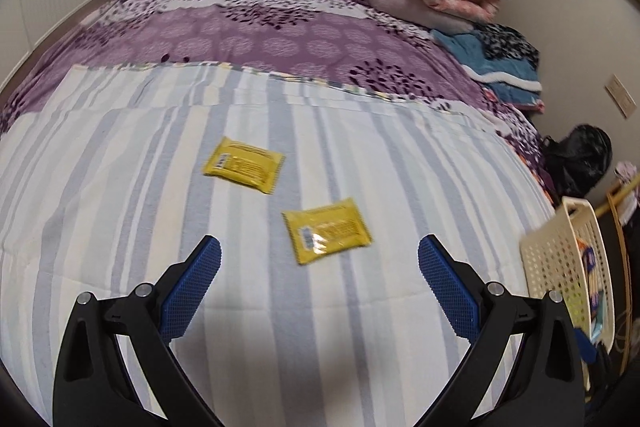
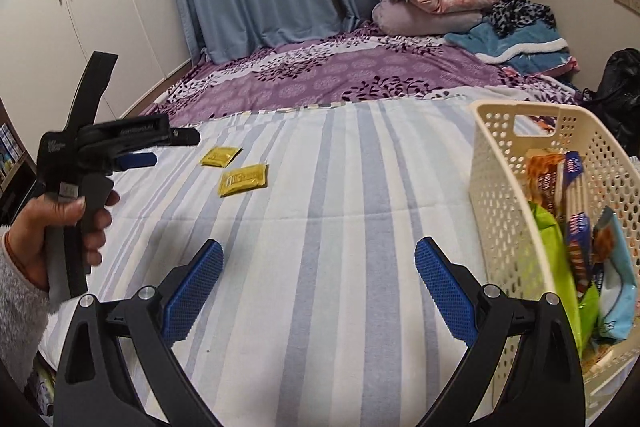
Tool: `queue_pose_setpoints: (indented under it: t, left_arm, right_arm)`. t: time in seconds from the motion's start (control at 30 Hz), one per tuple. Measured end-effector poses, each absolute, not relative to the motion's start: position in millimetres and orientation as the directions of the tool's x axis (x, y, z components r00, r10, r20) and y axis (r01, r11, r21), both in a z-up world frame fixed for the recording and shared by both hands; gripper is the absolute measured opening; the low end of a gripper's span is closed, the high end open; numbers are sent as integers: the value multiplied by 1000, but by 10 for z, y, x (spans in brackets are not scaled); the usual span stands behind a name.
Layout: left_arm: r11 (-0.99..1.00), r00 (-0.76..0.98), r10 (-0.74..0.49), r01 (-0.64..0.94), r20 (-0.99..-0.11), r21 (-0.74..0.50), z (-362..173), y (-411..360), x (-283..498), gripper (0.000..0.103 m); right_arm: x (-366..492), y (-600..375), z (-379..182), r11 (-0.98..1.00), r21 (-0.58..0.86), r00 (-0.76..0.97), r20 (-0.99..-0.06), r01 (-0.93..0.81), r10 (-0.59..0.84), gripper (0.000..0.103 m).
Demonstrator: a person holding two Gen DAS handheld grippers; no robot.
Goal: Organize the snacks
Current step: 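Move both grippers back toward the two yellow sachets on the bed, then grasp a yellow sachet with the left gripper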
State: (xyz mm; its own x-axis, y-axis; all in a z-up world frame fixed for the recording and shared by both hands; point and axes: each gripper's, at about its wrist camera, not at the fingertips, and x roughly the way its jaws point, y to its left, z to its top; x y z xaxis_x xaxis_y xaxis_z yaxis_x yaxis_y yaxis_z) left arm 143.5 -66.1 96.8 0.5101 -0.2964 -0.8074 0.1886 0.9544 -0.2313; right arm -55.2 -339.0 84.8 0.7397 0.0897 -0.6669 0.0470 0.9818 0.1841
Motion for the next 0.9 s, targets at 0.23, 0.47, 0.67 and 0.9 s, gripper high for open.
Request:
queue_pose_setpoints:
  t: [0.23,0.47,0.67,0.9]
  left_arm:
    - [970,487,-228,42,-843,-238,740,-449,1976,100]
    - [955,412,-184,-139,-892,-262,349,-300,2497,100]
    - [955,382,-121,-209,-916,-213,124,-300,2817,100]
    - [959,338,-43,-250,-940,-134,-43,-384,3090,100]
  right_arm:
    - [-436,-3338,711,980,194,718,-686,32,113,96]
    - [-361,-3323,590,977,212,697,-704,24,136,96]
    - [-306,-3315,539,975,220,689,-710,20,146,96]
    - [-223,-3298,495,971,236,681,-715,22,158,96]
